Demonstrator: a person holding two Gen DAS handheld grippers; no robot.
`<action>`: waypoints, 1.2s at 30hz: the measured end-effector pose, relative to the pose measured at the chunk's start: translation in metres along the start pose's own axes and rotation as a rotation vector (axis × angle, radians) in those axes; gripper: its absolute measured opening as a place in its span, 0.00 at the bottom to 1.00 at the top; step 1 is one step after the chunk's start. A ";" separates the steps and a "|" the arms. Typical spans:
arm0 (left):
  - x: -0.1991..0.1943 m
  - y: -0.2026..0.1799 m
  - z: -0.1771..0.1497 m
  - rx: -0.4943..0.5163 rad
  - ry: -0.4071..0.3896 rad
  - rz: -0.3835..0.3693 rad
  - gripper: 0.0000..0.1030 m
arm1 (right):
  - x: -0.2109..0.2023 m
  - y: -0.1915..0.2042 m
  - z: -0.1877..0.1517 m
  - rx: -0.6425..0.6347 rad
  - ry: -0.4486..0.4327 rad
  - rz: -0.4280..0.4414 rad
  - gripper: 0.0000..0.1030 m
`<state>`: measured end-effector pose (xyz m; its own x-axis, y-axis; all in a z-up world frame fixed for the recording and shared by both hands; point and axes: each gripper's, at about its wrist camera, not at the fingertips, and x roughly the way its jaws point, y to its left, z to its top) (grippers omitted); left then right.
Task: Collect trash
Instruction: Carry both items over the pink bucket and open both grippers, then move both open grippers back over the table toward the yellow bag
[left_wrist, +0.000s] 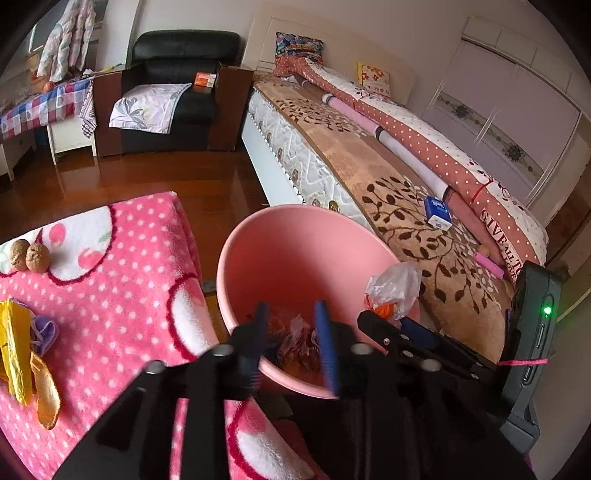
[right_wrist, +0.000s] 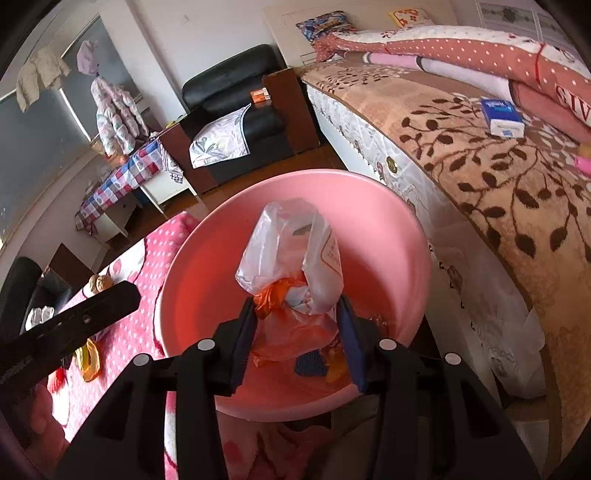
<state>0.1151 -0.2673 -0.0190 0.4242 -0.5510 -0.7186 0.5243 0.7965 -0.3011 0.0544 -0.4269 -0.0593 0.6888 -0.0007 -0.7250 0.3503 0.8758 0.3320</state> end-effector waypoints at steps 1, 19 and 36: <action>-0.002 0.001 0.000 -0.005 -0.004 -0.001 0.34 | -0.001 0.000 0.000 0.005 -0.003 -0.001 0.45; -0.072 0.016 -0.016 0.005 -0.126 0.098 0.41 | -0.043 0.046 -0.005 -0.057 -0.077 0.041 0.54; -0.143 0.055 -0.080 0.010 -0.157 0.291 0.41 | -0.082 0.115 -0.072 -0.163 -0.102 0.136 0.54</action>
<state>0.0244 -0.1245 0.0168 0.6654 -0.3324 -0.6684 0.3708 0.9243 -0.0904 -0.0076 -0.2915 -0.0048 0.7862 0.0808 -0.6127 0.1487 0.9376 0.3144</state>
